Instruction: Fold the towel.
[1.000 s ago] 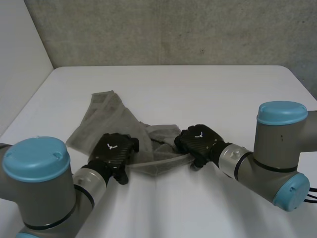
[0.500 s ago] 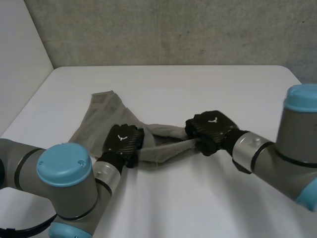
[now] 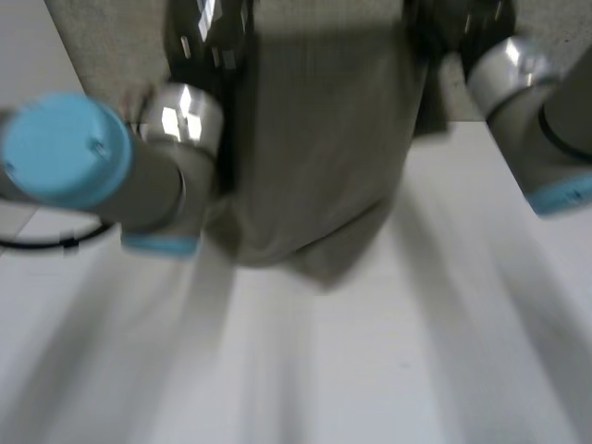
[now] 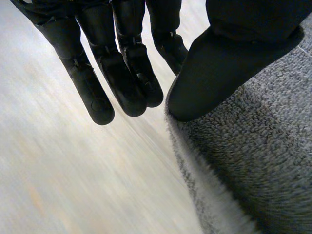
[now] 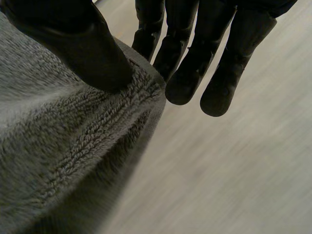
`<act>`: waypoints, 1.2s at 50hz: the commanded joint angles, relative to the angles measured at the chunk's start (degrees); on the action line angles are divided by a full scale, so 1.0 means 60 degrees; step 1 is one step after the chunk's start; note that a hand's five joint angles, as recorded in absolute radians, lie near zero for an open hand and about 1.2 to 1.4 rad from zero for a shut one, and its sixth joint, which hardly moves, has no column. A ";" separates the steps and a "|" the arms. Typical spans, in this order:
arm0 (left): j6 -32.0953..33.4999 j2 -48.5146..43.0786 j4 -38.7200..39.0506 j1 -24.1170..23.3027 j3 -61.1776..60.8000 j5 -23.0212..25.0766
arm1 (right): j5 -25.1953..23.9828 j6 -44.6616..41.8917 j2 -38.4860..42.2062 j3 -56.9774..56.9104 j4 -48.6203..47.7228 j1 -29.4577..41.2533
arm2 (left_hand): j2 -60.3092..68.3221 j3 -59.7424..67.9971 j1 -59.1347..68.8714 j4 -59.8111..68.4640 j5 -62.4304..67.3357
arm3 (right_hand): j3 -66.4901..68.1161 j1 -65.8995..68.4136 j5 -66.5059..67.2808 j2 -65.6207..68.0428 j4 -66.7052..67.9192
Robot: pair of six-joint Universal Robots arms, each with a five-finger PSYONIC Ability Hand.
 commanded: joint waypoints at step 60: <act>-0.0483 0.5744 -0.4158 0.0555 -0.4142 0.1198 | -0.1431 -0.3021 -0.4088 0.1437 0.7050 -0.1507 | 0.1717 0.1720 0.2028 0.1707 0.1896 | 0.0679 0.0625 0.0588 0.0668 0.0602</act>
